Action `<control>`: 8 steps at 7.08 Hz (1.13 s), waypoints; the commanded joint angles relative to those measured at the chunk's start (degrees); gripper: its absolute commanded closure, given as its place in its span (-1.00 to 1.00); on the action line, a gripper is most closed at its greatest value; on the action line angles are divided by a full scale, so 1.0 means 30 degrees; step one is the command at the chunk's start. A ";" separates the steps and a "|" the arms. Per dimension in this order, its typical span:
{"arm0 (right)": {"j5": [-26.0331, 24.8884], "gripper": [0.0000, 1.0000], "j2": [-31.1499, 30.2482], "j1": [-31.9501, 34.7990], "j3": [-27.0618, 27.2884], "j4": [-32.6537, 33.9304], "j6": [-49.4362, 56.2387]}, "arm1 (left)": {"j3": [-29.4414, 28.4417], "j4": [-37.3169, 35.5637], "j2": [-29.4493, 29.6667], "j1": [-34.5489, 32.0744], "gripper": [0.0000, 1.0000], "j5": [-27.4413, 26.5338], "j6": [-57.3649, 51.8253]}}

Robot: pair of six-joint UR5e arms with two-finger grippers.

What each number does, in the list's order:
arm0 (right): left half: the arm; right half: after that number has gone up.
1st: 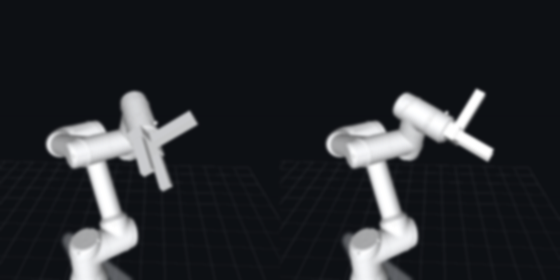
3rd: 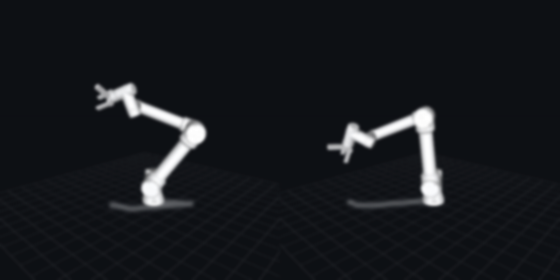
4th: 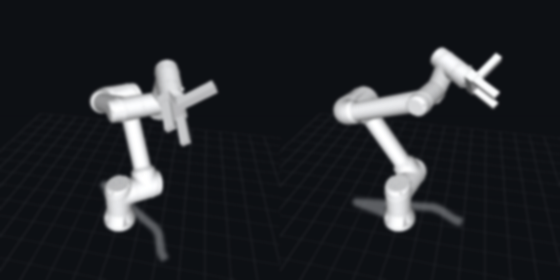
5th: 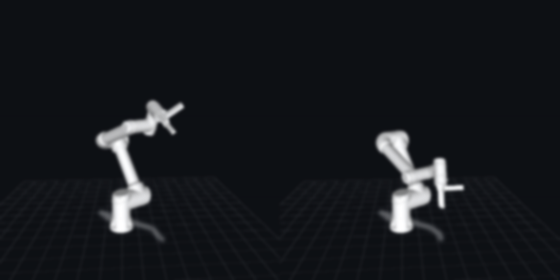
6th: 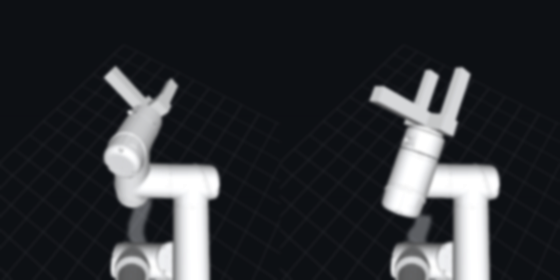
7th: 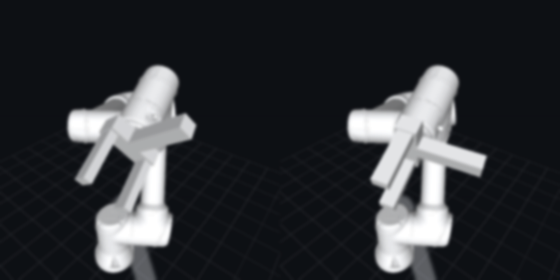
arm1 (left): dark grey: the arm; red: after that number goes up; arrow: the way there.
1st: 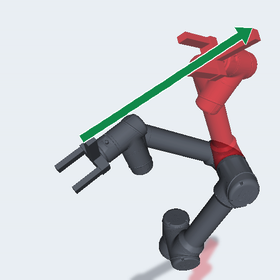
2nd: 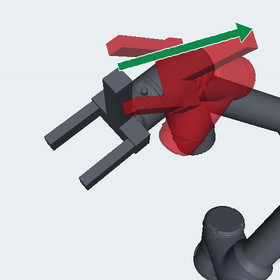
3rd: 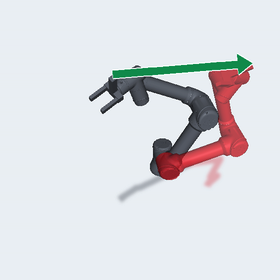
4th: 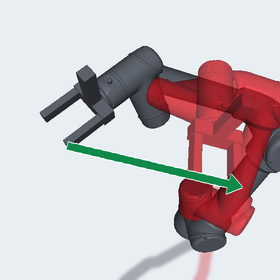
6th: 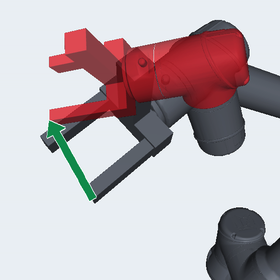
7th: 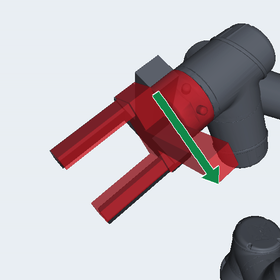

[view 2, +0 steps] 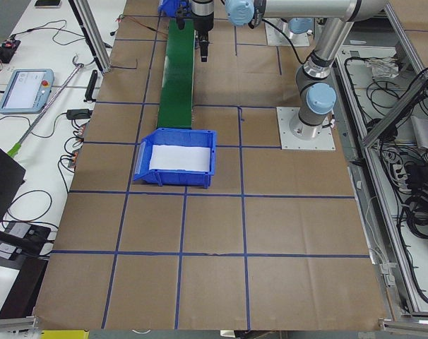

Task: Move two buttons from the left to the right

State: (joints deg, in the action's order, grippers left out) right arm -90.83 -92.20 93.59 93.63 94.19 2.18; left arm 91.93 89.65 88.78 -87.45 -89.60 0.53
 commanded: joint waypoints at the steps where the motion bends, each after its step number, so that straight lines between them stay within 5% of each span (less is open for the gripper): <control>1: 0.0571 -1.00 0.0086 0.0003 0.0108 -0.0021 0.0007 | 0.0000 0.0000 -0.0002 0.0000 -1.00 0.0013 0.0000; 8: 0.0570 -1.00 0.0058 -0.0055 -0.0038 -0.0021 0.0212 | 0.0117 0.0000 -0.0032 0.0000 -1.00 -0.0016 -0.0029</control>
